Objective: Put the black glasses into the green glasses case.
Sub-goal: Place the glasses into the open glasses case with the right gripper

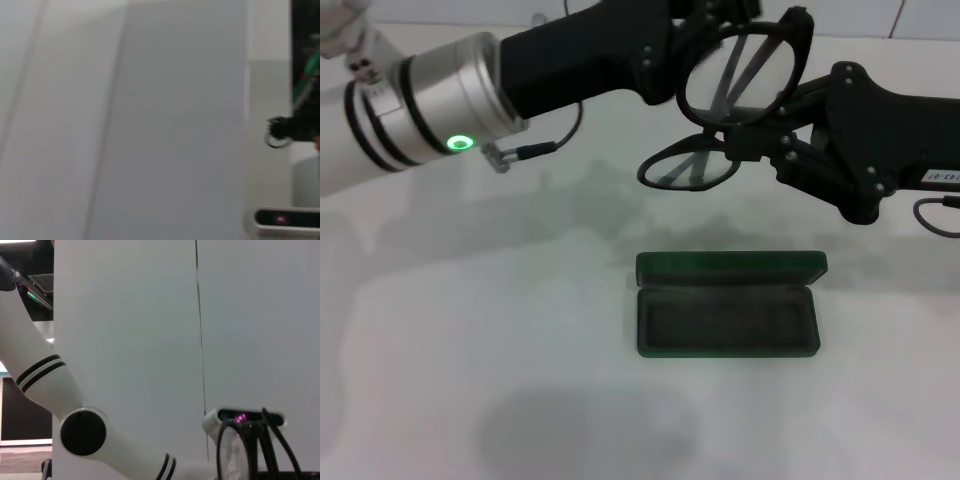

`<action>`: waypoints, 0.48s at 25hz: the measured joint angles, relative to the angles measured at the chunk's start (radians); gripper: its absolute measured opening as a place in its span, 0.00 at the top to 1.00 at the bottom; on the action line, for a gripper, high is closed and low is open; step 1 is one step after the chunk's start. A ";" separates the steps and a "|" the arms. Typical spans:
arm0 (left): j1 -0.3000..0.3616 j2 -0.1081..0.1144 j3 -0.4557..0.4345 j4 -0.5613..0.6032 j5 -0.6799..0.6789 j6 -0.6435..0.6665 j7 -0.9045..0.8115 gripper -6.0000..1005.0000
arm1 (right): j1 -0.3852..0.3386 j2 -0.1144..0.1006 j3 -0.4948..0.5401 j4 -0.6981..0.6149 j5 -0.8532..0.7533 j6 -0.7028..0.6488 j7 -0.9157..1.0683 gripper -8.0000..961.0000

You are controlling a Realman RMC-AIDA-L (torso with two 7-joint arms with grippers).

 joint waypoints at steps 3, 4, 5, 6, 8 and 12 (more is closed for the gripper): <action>-0.024 0.000 0.001 0.002 0.025 0.024 -0.002 0.97 | -0.004 0.000 0.000 0.000 0.000 -0.001 0.004 0.94; -0.025 0.000 0.001 0.003 0.028 0.030 -0.002 0.97 | -0.005 0.000 0.000 0.000 -0.001 -0.002 0.005 0.94; -0.026 0.000 0.001 0.006 0.029 0.039 -0.003 0.97 | -0.006 0.000 0.000 0.000 -0.002 -0.002 0.005 0.94; -0.026 0.000 0.001 0.007 0.030 0.045 -0.003 0.97 | -0.006 0.000 0.000 0.000 -0.002 -0.002 0.006 0.94; -0.023 0.000 0.001 0.009 0.030 0.056 -0.003 0.96 | -0.007 0.000 0.000 0.000 -0.002 -0.001 0.006 0.94; 0.001 -0.004 -0.011 0.010 0.025 0.044 0.005 0.96 | -0.005 0.000 0.000 0.002 -0.003 0.002 0.007 0.94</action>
